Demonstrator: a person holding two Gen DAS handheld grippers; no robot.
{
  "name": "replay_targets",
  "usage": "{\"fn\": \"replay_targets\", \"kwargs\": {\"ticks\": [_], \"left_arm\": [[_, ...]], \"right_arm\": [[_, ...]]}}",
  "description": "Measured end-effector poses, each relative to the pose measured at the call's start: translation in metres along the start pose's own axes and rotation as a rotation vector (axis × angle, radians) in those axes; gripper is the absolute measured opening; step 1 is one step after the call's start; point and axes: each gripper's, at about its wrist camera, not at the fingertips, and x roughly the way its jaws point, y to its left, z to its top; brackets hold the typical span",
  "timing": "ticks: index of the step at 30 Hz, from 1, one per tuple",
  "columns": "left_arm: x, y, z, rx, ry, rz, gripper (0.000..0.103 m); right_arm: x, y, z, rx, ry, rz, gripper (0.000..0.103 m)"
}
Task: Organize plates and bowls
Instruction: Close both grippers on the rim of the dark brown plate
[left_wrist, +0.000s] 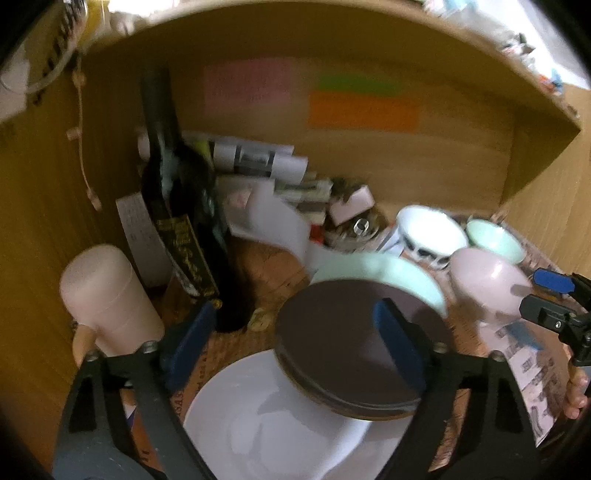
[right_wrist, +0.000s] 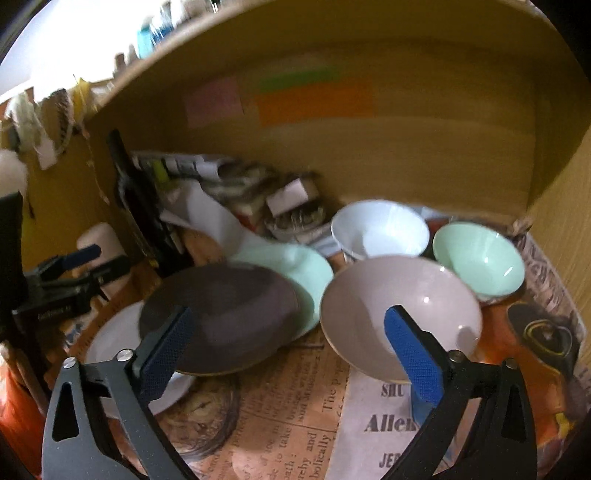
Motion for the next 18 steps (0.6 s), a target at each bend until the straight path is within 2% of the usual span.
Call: {"fn": "replay_targets", "kwargs": {"ticks": [4, 7, 12, 14, 16, 18], "left_arm": [[0.028, 0.017, 0.000, -0.018, 0.080, -0.019, 0.074], [0.047, 0.026, 0.000, -0.032, 0.140, -0.041, 0.072], [0.070, 0.032, -0.002, -0.033, 0.225, -0.077, 0.068], [0.075, 0.032, -0.002, -0.022, 0.237, -0.078, 0.060], [0.082, 0.032, -0.003, -0.007, 0.258, -0.088, 0.055], [0.087, 0.033, -0.003, -0.003, 0.271, -0.099, 0.051]], "right_arm": [[0.022, 0.001, -0.004, -0.013, 0.072, -0.004, 0.080], [0.036, 0.001, -0.007, -0.022, 0.121, -0.007, 0.067], [0.045, 0.002, -0.008, -0.028, 0.140, -0.049, 0.064], [0.044, 0.000, -0.007, -0.022, 0.136, -0.058, 0.061], [0.043, 0.002, -0.006, -0.026, 0.129, -0.072, 0.053], [0.040, 0.004, -0.006, -0.028, 0.138, -0.038, 0.050]]}}
